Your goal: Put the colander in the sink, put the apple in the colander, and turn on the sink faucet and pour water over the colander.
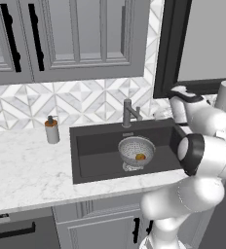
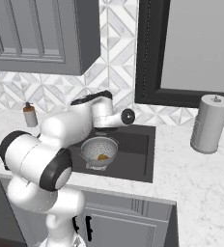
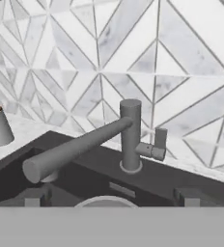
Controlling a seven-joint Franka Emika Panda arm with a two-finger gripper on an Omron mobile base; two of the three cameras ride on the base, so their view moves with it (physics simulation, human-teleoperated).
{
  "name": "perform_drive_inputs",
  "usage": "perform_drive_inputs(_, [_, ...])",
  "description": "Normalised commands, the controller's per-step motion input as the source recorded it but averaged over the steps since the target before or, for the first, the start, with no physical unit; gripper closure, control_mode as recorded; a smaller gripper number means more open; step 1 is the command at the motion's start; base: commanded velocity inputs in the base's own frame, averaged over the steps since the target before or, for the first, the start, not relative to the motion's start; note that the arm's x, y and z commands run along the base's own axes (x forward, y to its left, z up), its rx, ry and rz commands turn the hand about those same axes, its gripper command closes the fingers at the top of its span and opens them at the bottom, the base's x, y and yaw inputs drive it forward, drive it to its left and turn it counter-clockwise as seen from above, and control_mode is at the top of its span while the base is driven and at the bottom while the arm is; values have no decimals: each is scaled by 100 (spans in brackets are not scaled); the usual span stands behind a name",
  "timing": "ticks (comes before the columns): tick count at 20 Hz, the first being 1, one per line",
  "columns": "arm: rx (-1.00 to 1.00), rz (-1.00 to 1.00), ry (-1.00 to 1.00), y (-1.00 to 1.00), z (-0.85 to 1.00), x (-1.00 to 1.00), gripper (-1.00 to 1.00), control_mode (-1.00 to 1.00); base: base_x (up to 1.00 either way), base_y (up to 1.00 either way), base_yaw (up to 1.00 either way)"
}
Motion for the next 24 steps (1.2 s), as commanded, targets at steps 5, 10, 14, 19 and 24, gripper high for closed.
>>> perform_drive_inputs(5, [2,13,-27,0,-2,17,-100,-100,0,0,0])
perform_drive_inputs(10, [3,15,-21,-4,-6,21,-100,-100,0,0,0])
perform_drive_inputs(14, [2,13,-18,-3,-10,25,-100,-100,0,0,0])
perform_drive_inputs(19, [4,12,-7,-8,-2,30,-100,-100,0,0,0])
perform_drive_inputs(24, [5,8,1,-12,0,23,-100,-100,0,0,0])
